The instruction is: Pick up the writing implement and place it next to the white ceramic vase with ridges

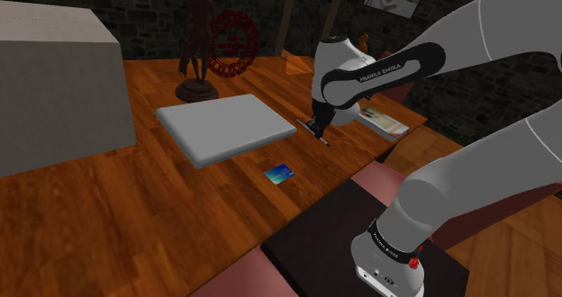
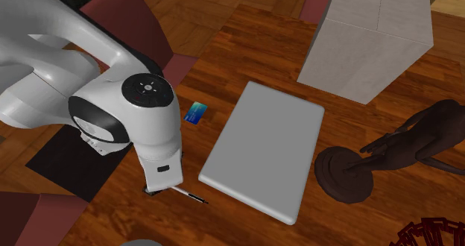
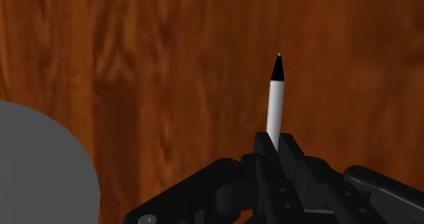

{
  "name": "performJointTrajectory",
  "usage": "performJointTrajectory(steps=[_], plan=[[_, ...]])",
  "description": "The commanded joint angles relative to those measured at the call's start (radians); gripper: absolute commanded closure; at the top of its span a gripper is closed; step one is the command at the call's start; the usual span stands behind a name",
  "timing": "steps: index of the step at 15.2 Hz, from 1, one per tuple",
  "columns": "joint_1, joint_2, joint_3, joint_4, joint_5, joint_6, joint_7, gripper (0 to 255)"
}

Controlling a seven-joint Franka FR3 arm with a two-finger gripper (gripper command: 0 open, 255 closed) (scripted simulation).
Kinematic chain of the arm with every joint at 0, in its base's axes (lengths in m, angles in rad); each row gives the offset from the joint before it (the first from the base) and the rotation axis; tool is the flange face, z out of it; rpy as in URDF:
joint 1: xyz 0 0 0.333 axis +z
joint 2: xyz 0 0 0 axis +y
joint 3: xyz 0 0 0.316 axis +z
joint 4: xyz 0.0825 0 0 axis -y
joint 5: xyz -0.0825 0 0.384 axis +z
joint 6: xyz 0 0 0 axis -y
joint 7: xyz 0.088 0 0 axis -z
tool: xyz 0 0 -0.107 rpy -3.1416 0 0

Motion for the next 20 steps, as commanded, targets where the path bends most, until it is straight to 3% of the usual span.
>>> performJointTrajectory(steps=[1,7,8,13,17,20], plan=[[-0.002,0.006,0.0,-0.007,-0.004,0.013,0.004,255],[-0.002,0.006,0.0,-0.007,-0.004,0.013,0.004,255],[-0.002,0.006,0.0,-0.007,-0.004,0.013,0.004,0],[-0.002,0.006,0.0,-0.007,-0.004,0.013,0.004,0],[0.026,-0.063,0.014,0.068,0.042,-0.132,-0.019,0],[0.026,-0.063,0.014,0.068,0.042,-0.132,-0.019,0]])
